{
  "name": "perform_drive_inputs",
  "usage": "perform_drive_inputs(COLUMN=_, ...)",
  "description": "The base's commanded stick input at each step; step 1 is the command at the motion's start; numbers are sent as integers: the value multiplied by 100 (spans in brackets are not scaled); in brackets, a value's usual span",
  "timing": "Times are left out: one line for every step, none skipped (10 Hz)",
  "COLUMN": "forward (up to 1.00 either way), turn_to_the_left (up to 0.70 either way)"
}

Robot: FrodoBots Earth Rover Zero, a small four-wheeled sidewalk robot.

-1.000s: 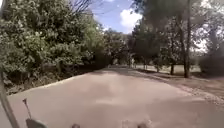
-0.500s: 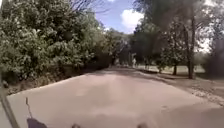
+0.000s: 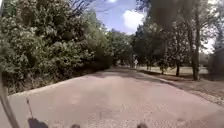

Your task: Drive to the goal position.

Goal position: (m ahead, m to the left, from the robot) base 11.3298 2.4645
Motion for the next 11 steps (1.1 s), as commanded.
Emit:
perform_drive_inputs(forward=70, turn_to_the_left=0)
perform_drive_inputs(forward=70, turn_to_the_left=0)
perform_drive_inputs(forward=70, turn_to_the_left=0)
perform_drive_inputs(forward=70, turn_to_the_left=0)
perform_drive_inputs(forward=70, turn_to_the_left=0)
perform_drive_inputs(forward=70, turn_to_the_left=0)
perform_drive_inputs(forward=70, turn_to_the_left=0)
perform_drive_inputs(forward=70, turn_to_the_left=0)
perform_drive_inputs(forward=70, turn_to_the_left=0)
perform_drive_inputs(forward=70, turn_to_the_left=0)
perform_drive_inputs(forward=70, turn_to_the_left=0)
